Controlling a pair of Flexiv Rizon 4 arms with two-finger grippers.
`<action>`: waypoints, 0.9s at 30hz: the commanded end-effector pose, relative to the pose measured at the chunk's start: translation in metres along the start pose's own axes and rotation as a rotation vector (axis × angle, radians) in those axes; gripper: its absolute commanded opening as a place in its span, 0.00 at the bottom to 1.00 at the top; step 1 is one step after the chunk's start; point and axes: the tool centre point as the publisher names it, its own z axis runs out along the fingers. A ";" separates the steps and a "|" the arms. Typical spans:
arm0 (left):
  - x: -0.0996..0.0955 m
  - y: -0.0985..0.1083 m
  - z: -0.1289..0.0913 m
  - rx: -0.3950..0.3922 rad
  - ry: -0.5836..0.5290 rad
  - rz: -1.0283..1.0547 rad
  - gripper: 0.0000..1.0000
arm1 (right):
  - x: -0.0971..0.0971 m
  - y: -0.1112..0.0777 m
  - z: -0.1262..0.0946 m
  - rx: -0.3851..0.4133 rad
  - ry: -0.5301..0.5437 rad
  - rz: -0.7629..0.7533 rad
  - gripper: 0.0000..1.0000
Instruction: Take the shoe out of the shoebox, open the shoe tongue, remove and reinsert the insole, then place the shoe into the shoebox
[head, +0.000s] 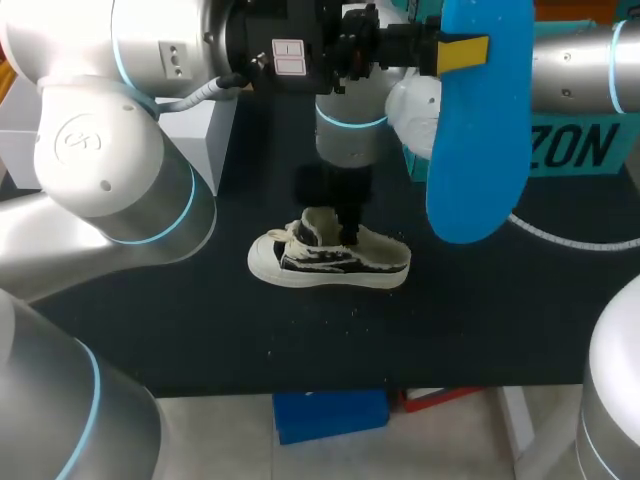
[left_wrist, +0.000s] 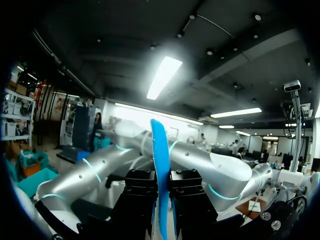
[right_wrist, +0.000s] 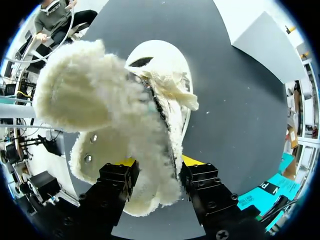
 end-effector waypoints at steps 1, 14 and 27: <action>0.000 0.001 0.002 0.001 -0.003 0.001 0.00 | -0.004 0.006 0.011 0.103 0.014 0.018 0.31; 0.000 0.001 0.002 0.001 -0.003 0.001 0.00 | -0.002 0.003 0.021 0.007 0.022 0.068 0.00; 0.000 0.001 0.002 0.001 -0.003 0.001 0.00 | -0.002 0.003 0.021 0.007 0.022 0.068 0.00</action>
